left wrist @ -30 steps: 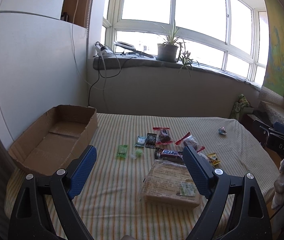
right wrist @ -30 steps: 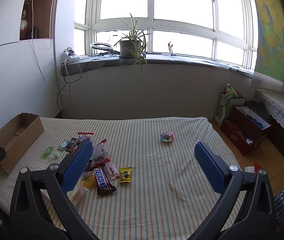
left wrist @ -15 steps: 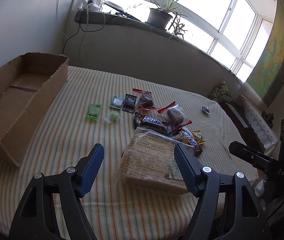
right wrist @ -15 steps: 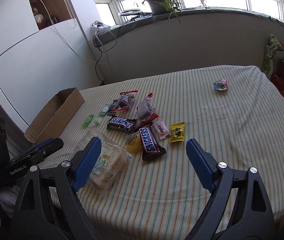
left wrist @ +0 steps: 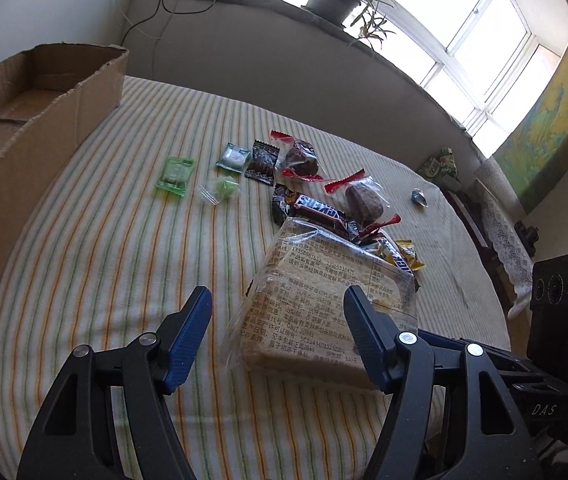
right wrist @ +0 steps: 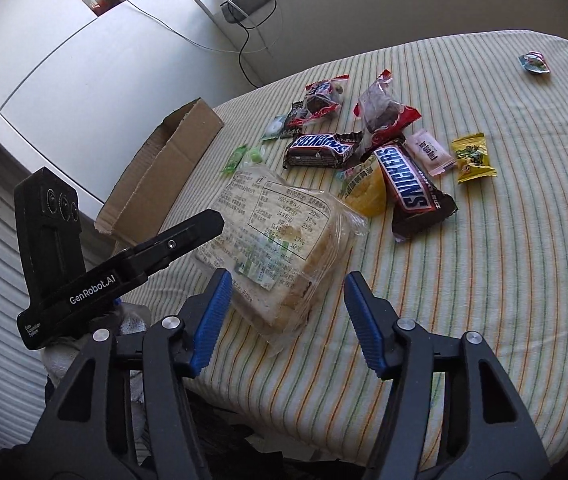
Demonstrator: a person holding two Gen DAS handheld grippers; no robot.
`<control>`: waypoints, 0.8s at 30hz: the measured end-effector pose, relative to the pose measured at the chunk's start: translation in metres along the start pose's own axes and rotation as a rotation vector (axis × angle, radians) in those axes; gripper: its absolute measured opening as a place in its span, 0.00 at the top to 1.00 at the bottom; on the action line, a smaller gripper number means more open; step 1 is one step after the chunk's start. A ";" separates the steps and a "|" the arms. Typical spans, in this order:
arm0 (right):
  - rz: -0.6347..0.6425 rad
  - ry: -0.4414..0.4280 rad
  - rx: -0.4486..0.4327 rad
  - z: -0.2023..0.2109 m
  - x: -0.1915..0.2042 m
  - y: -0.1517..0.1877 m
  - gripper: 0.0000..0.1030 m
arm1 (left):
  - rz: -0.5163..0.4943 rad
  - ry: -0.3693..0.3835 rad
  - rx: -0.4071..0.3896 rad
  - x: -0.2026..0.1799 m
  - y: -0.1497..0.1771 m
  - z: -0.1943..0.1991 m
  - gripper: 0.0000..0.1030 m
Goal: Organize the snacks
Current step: 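Lower the right gripper onto the clear bread package and close it, then carry the bread package into the cardboard box and open the right gripper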
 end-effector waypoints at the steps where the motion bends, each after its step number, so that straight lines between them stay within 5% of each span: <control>1: -0.006 -0.002 0.007 -0.001 -0.002 0.000 0.46 | 0.000 0.005 0.007 0.000 0.001 -0.002 0.37; 8: 0.013 -0.023 0.036 -0.012 0.001 -0.001 0.57 | -0.021 0.025 0.016 -0.005 0.004 -0.004 0.48; 24: 0.129 0.007 0.015 0.001 0.033 -0.023 0.61 | -0.067 -0.016 -0.079 -0.008 -0.007 0.032 0.50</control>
Point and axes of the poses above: each gripper's, at about its wrist camera, not at the fingertips, and z roughly against the way its jaws point, x to its left, y to its underside, the point moved 9 cm from there along -z, roughly the way its jaws point, and after that the axes turned 6 degrees about x, right-handed, at the moved point
